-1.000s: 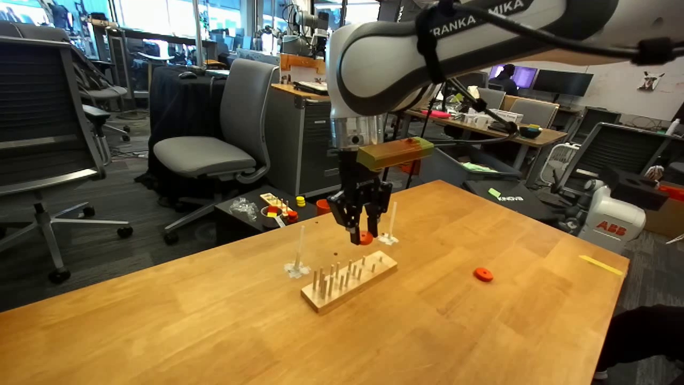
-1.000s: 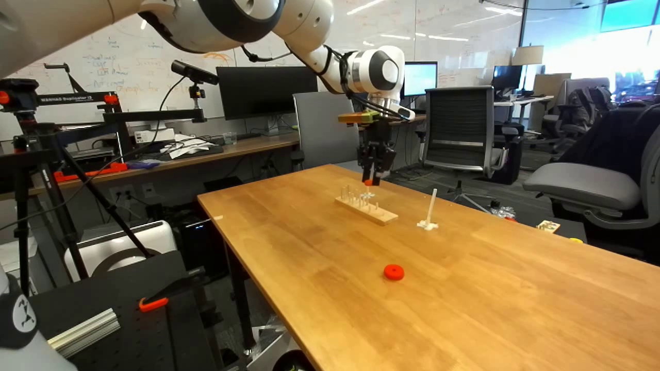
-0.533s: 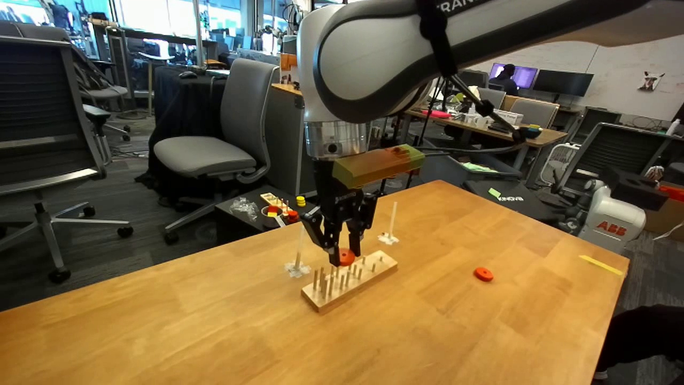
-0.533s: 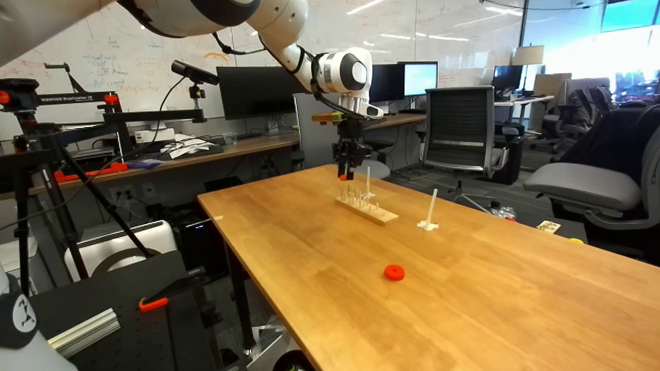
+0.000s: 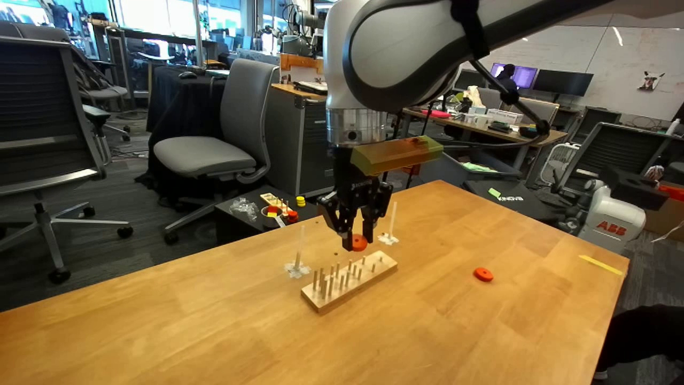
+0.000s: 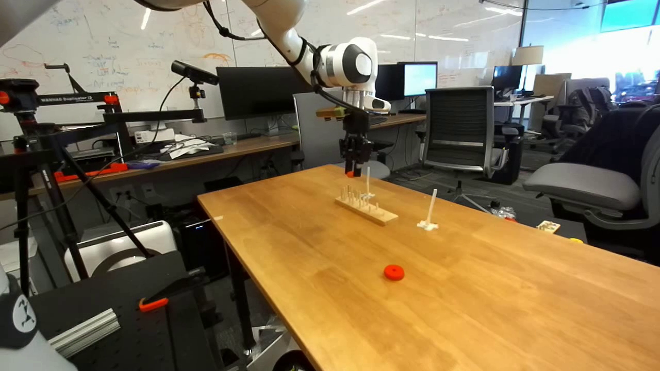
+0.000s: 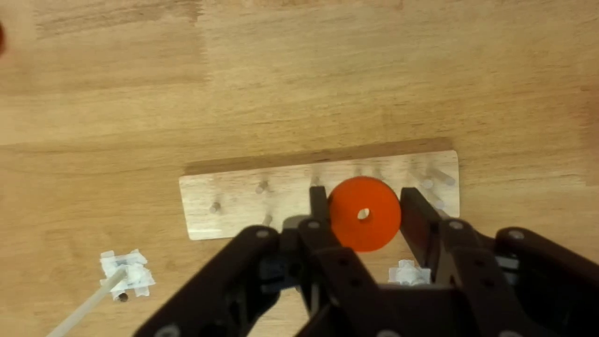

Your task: Put the left orange object on the wooden board

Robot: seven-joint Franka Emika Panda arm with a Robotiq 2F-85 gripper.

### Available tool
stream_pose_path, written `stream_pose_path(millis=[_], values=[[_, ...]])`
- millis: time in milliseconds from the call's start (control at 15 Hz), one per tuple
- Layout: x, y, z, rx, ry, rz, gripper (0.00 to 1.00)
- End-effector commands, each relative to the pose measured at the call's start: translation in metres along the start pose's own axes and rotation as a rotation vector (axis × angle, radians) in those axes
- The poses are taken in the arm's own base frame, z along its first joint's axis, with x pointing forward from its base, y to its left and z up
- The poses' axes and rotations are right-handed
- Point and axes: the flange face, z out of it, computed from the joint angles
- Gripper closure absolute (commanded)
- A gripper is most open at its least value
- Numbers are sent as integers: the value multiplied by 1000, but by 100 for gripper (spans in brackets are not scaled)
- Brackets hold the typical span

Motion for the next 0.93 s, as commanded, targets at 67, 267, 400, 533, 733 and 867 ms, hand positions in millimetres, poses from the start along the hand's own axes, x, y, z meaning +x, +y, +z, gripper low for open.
stream_pose_path(millis=[67,267,400,533,733,867], values=[[-13,13,2,-2,-6,42,83],[-8,27,18,-5,-31,79,83],[-5,39,24,-10,-45,108,83],[-4,47,27,-12,-49,129,83],[-3,52,30,-23,-47,142,83],[-2,53,31,-23,-51,145,83]])
